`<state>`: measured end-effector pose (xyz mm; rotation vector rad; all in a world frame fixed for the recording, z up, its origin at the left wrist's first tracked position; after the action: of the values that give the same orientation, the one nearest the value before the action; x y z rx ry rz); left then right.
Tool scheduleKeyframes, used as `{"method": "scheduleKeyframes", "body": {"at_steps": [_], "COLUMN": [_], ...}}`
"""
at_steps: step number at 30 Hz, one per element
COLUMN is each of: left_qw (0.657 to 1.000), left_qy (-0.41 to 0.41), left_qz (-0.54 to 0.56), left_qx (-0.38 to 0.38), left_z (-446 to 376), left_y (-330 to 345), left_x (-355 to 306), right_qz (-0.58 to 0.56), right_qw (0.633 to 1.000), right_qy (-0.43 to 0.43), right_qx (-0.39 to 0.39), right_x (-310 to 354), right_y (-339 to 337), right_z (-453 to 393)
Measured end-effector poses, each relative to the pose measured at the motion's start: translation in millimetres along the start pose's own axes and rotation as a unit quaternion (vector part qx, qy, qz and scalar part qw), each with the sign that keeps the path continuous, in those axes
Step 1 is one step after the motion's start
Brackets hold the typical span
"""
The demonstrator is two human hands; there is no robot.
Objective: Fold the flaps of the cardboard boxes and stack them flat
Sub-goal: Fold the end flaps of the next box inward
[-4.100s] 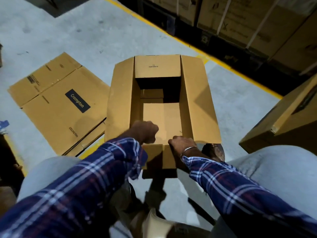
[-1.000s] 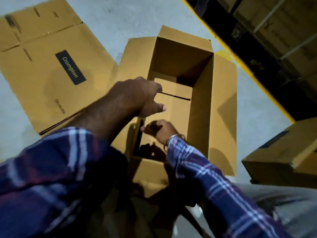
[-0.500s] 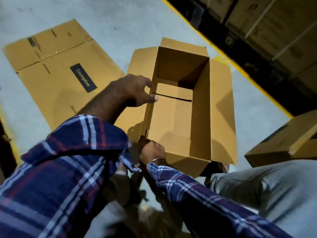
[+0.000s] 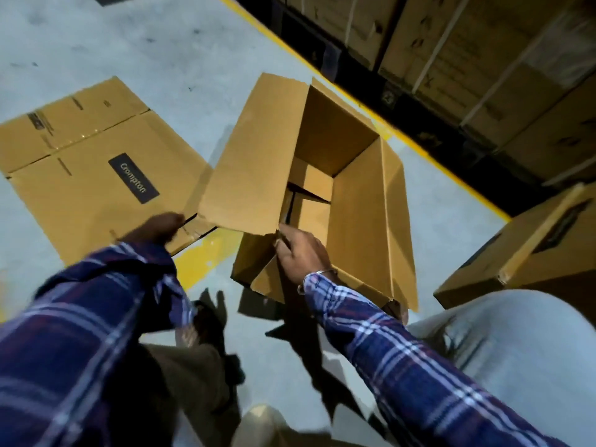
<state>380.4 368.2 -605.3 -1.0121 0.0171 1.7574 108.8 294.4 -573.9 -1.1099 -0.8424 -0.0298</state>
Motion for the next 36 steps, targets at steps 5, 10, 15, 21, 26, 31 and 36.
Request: {"method": "scheduleKeyframes", "body": {"at_steps": [5, 10, 15, 21, 26, 31, 36], "left_qw": [0.981, 0.929, 0.925, 0.931, 0.923, 0.936, 0.871], "left_qy": [-0.062, -0.073, -0.109, -0.018, 0.021, 0.189, 0.374], "left_qz": [0.151, 0.262, 0.314, 0.355, 0.378, 0.174, -0.097], "left_qx": [0.104, 0.252, 0.184, 0.086, -0.076, -0.240, -0.303], "left_z": [12, 12, 3, 35, 55, 99, 161], "left_y": [98, 153, 162, 122, 60, 7, 54], "left_x": [44, 76, 76, 10, -45, -117, -182], "right_qz": [-0.107, -0.155, -0.137, -0.161, -0.243, -0.507, -0.734], "right_qw": [0.994, 0.987, 0.990, 0.979, 0.948, 0.850, 0.648], "right_qy": [0.000, 0.043, -0.013, -0.110, -0.182, -0.089, 0.072], "right_qx": [-0.011, -0.007, -0.018, -0.056, -0.095, -0.115, -0.188], "right_x": [-30, -47, -31, 2, 21, -22, -93], "right_y": [-38, -49, -67, -93, -119, -117, -73], "right_z": [4, 17, 5, -15, -34, -43, -28]}}
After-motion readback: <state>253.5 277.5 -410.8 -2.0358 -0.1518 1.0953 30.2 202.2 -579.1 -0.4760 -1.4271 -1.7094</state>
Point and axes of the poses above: each hand's wrist, its own z-axis away from the middle knuckle, its own y-axis out of the palm, x = y × z, the point moved 5 cm from there along -z, towards the middle knuckle, and after that the axes turned 6 degrees about z, right-handed, at the moved point
